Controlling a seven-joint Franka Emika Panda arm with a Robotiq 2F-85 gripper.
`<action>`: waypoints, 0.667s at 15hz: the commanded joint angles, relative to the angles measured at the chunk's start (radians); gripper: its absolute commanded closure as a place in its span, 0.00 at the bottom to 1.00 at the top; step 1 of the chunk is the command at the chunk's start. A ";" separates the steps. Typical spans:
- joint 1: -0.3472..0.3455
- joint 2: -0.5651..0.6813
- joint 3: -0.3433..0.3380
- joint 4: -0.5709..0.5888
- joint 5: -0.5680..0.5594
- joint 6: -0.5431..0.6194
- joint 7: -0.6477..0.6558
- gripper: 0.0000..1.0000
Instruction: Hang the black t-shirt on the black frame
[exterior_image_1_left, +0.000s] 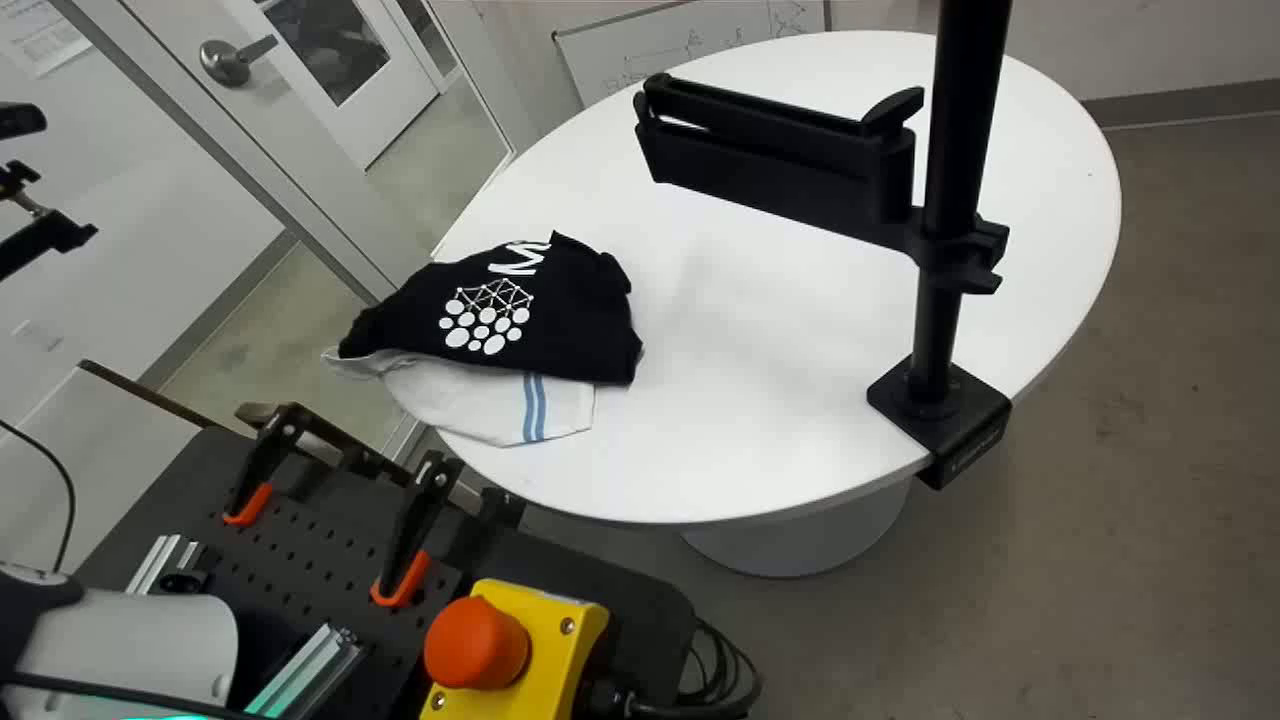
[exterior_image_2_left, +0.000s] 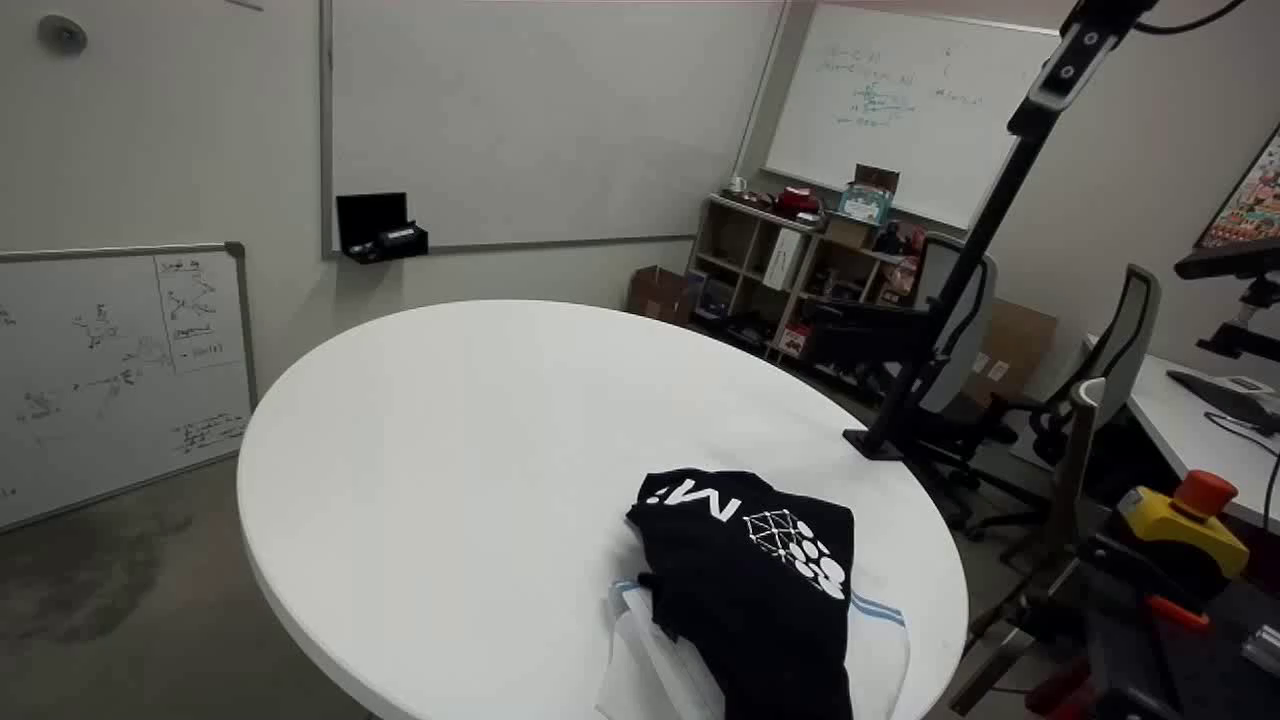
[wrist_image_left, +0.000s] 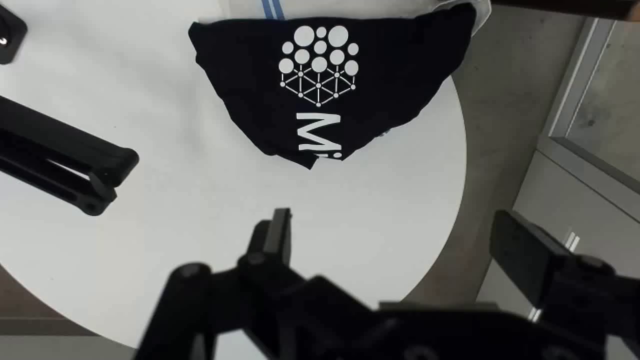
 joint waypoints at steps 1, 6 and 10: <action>-0.003 0.000 0.003 0.002 0.002 -0.003 -0.001 0.00; 0.016 0.033 -0.001 0.011 -0.015 -0.002 -0.065 0.00; 0.046 0.098 -0.016 0.007 -0.041 -0.024 -0.230 0.01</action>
